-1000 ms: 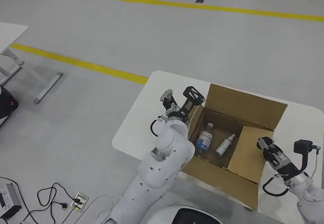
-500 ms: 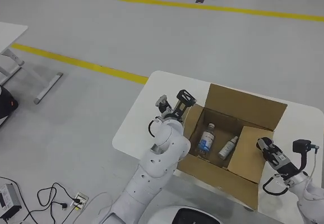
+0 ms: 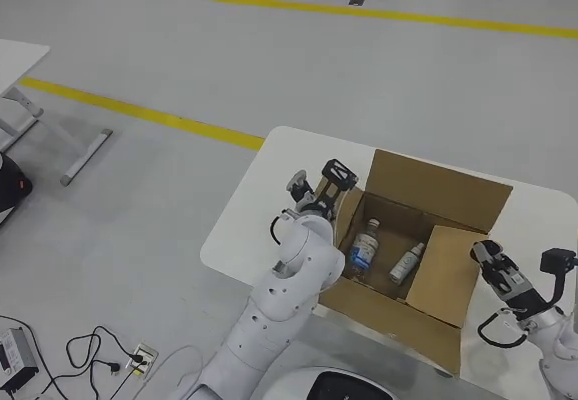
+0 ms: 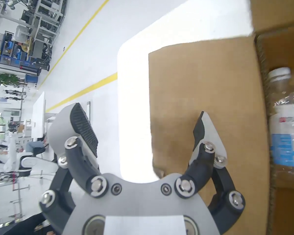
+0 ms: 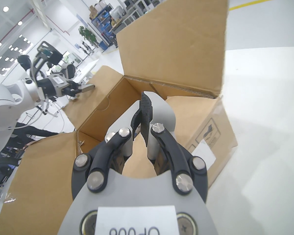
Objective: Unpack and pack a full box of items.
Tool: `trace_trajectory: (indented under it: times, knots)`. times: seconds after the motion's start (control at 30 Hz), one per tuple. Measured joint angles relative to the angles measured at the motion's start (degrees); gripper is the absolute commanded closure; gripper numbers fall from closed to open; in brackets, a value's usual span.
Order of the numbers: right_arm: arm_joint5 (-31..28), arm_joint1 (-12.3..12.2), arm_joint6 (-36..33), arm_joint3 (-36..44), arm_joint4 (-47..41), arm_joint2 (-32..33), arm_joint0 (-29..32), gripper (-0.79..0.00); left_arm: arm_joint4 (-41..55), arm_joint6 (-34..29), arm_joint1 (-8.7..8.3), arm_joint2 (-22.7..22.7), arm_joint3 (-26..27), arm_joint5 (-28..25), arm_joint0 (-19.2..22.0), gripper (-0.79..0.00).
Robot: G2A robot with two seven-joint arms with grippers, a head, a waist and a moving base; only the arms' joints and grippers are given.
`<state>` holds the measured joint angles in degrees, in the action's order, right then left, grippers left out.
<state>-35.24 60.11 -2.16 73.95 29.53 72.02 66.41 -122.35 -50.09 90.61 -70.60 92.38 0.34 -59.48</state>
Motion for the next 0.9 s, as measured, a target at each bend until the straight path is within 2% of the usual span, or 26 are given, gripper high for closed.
trace_trajectory:
  times: [0.13,0.37,0.57,0.8,0.9]
  knots:
    - [1.23,-0.31,4.08,-0.01,-0.73,3.53,2.34,0.000,5.33,3.42,0.32,1.83,5.49,-3.55,-0.34,-0.785]
    - [8.20,-0.37,7.48,0.48,-1.15,7.34,6.37,0.000,10.17,7.88,0.66,5.88,7.95,-9.96,-0.38,-0.785]
    - [9.65,1.02,6.36,-2.91,-2.87,2.90,5.93,0.000,16.84,7.98,1.25,9.54,8.37,-13.71,-0.78,-0.785]
    - [7.31,3.52,5.87,-9.84,-3.67,-4.52,-0.13,0.000,29.83,4.92,1.90,11.72,5.69,-19.39,-0.22,-0.785]
    - [6.14,4.38,6.27,-12.49,-3.31,-6.47,-2.53,0.000,31.25,4.62,1.93,11.78,5.41,-19.73,-0.15,-0.785]
